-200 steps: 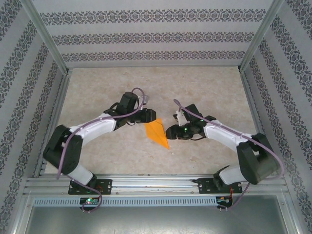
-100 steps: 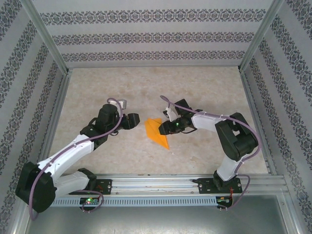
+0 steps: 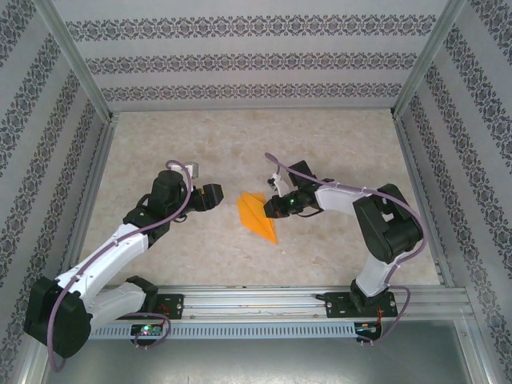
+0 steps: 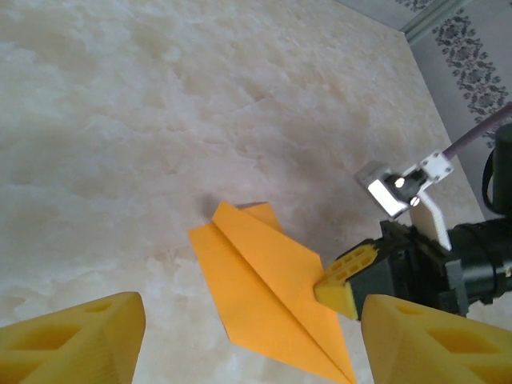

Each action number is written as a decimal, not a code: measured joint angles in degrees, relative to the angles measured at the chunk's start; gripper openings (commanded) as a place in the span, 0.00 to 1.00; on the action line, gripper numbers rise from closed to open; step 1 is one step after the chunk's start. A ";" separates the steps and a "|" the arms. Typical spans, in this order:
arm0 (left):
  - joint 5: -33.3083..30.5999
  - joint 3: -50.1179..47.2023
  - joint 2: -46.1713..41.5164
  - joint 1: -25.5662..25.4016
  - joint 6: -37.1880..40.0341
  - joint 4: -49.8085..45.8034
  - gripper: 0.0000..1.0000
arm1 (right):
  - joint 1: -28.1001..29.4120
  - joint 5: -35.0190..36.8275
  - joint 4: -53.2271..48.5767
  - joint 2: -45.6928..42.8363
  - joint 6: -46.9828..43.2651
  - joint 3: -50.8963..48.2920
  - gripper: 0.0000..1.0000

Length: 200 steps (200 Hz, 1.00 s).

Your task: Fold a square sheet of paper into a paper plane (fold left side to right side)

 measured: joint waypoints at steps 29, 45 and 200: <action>5.84 0.00 -0.02 1.46 -2.19 3.50 0.78 | -1.55 -1.03 1.01 -8.31 0.61 -0.57 0.00; 9.94 0.00 0.00 2.27 -4.44 7.30 0.77 | -2.64 -2.14 2.91 -13.79 1.88 -1.60 0.00; 36.50 7.50 15.63 0.63 -16.87 35.19 0.43 | -3.19 -15.15 31.52 -27.15 23.63 -6.54 0.00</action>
